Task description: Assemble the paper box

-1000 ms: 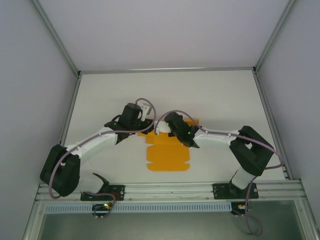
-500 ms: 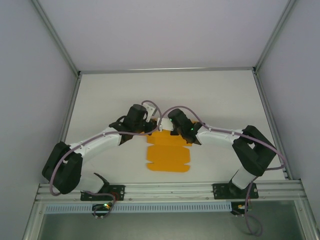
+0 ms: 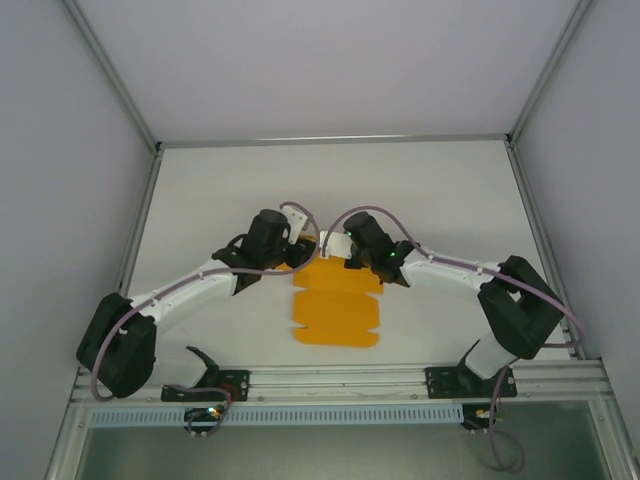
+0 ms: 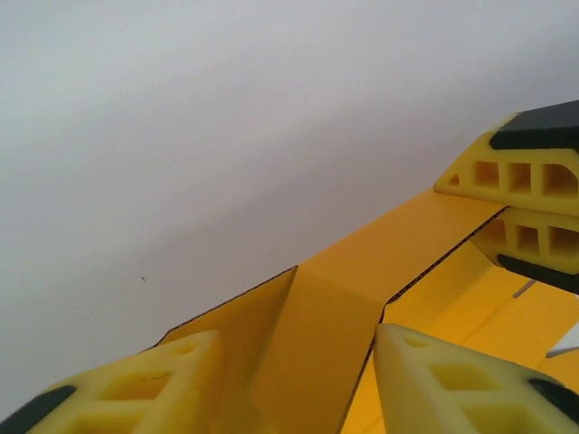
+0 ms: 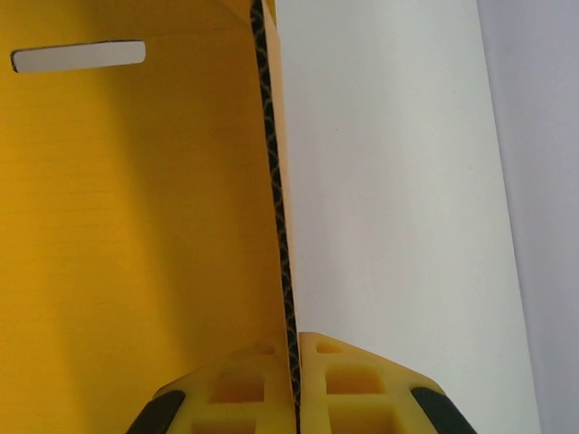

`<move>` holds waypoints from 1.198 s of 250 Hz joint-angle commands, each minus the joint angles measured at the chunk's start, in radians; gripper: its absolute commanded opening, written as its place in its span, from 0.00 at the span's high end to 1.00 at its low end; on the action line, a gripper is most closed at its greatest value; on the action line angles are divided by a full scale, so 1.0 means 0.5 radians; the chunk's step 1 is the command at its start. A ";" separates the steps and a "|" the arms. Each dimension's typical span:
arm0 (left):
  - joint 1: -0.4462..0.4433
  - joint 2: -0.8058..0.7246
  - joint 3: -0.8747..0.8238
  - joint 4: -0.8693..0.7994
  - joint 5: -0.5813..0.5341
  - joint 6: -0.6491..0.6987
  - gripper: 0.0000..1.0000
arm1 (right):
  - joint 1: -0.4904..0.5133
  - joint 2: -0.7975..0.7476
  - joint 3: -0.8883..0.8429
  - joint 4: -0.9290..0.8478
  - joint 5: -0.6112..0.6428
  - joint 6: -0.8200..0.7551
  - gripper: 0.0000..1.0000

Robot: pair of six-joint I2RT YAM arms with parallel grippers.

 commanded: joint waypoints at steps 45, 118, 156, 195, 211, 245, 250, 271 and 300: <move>0.019 -0.156 -0.117 -0.032 0.218 0.197 0.43 | -0.049 -0.157 0.058 -0.096 -0.326 0.041 0.96; 0.007 -0.160 -0.100 0.044 0.037 0.211 0.74 | -0.051 -0.150 0.114 -0.236 -0.374 0.069 0.96; -0.002 -0.194 -0.178 0.178 -0.055 0.217 0.93 | -0.052 -0.155 0.117 -0.239 -0.357 0.069 0.91; -0.002 -0.279 -0.302 0.355 -0.160 0.190 1.00 | -0.056 -0.161 0.097 -0.292 -0.267 0.045 0.89; 0.001 -0.308 -0.333 0.386 -0.171 0.187 1.00 | -0.069 -0.164 0.082 -0.307 -0.242 0.051 0.86; 0.009 -0.334 -0.359 0.388 -0.198 0.201 1.00 | -0.117 -0.183 0.036 -0.309 -0.128 0.057 0.84; 0.011 -0.331 -0.359 0.380 -0.204 0.202 1.00 | -0.123 -0.188 0.033 -0.309 -0.123 0.057 0.84; 0.013 -0.307 -0.342 0.352 -0.196 0.204 1.00 | -0.130 -0.210 0.016 -0.303 -0.130 0.055 0.85; 0.014 -0.247 -0.318 0.351 -0.181 0.198 1.00 | -0.127 -0.233 0.008 -0.266 -0.148 0.054 0.88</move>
